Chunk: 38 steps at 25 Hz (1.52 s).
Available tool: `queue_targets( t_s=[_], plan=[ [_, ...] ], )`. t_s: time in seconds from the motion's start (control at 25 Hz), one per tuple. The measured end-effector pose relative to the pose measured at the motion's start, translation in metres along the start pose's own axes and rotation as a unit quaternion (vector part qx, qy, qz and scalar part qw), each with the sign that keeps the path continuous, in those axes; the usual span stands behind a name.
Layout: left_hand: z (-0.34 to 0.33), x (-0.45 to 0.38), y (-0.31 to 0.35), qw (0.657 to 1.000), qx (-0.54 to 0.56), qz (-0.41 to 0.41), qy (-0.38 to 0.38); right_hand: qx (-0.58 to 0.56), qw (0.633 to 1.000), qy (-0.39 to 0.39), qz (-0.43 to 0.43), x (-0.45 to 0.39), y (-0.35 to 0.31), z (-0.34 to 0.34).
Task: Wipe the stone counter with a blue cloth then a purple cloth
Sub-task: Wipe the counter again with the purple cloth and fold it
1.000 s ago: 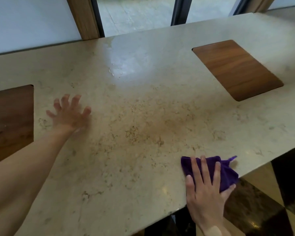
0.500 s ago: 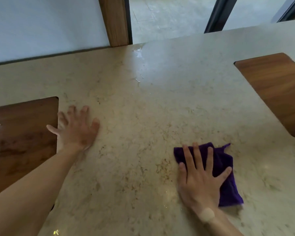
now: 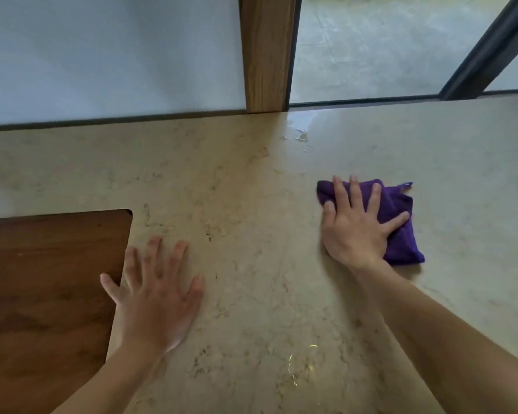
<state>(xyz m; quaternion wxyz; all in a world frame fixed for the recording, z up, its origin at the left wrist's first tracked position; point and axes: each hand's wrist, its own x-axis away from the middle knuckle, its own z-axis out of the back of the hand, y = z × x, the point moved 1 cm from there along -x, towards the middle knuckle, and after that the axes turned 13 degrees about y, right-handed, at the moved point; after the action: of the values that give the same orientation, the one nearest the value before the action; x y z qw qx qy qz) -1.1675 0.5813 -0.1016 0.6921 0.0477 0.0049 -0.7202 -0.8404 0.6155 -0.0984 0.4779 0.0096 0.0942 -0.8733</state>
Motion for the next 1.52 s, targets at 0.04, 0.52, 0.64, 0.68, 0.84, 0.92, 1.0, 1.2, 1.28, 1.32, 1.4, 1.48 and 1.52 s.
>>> queue_targets(
  t_s=[0.04, 0.52, 0.64, 0.68, 0.84, 0.92, 1.0, 1.2, 1.28, 1.32, 1.4, 1.48, 1.52],
  plan=[
    [-0.001, 0.000, 0.000, 1.000, -0.001, -0.004, 0.000, -0.008, 1.000, 0.001, 0.003, -0.031, -0.012, -0.004],
    [-0.005, -0.006, -0.003, 0.999, -0.029, -0.021, 0.005, -0.034, 0.995, -0.019, 0.088, -0.187, -0.104, -0.032],
    [-0.006, -0.004, -0.002, 1.000, -0.022, -0.014, 0.007, -0.036, 0.987, -0.033, 0.156, -0.166, -0.117, -0.030],
    [-0.006, -0.004, -0.002, 1.000, -0.016, -0.009, 0.008, -0.036, 0.981, -0.038, 0.187, -0.155, -0.123, -0.029],
    [0.001, -0.005, -0.002, 1.000, -0.009, -0.003, -0.008, -0.048, 0.946, -0.059, 0.315, -0.097, -0.128, -0.021],
    [0.005, -0.006, -0.001, 1.000, -0.004, 0.000, -0.015, -0.057, 0.940, -0.068, 0.329, -0.066, -0.111, -0.015],
    [0.008, -0.006, -0.001, 1.000, 0.008, -0.004, -0.013, -0.054, 0.940, -0.061, 0.332, -0.027, -0.090, -0.007],
    [0.006, -0.008, -0.003, 0.997, 0.070, -0.007, 0.011, -0.050, 0.948, -0.058, 0.307, 0.096, -0.032, 0.014],
    [0.011, -0.007, -0.009, 0.986, 0.165, 0.015, 0.019, -0.047, 0.951, -0.058, 0.300, 0.153, -0.006, 0.026],
    [0.014, -0.006, -0.013, 0.976, 0.216, 0.032, 0.023, -0.044, 0.953, -0.057, 0.295, 0.181, 0.008, 0.031],
    [0.022, 0.004, -0.020, 0.960, 0.275, 0.049, 0.026, -0.036, 0.955, -0.075, 0.283, 0.237, 0.037, 0.044],
    [0.029, 0.022, -0.034, 0.966, 0.253, 0.034, 0.037, -0.022, 0.958, -0.099, 0.268, 0.290, 0.063, 0.054],
    [0.032, 0.031, -0.041, 0.971, 0.235, 0.022, 0.040, -0.016, 0.962, -0.099, 0.256, 0.314, 0.074, 0.059]
  ],
)
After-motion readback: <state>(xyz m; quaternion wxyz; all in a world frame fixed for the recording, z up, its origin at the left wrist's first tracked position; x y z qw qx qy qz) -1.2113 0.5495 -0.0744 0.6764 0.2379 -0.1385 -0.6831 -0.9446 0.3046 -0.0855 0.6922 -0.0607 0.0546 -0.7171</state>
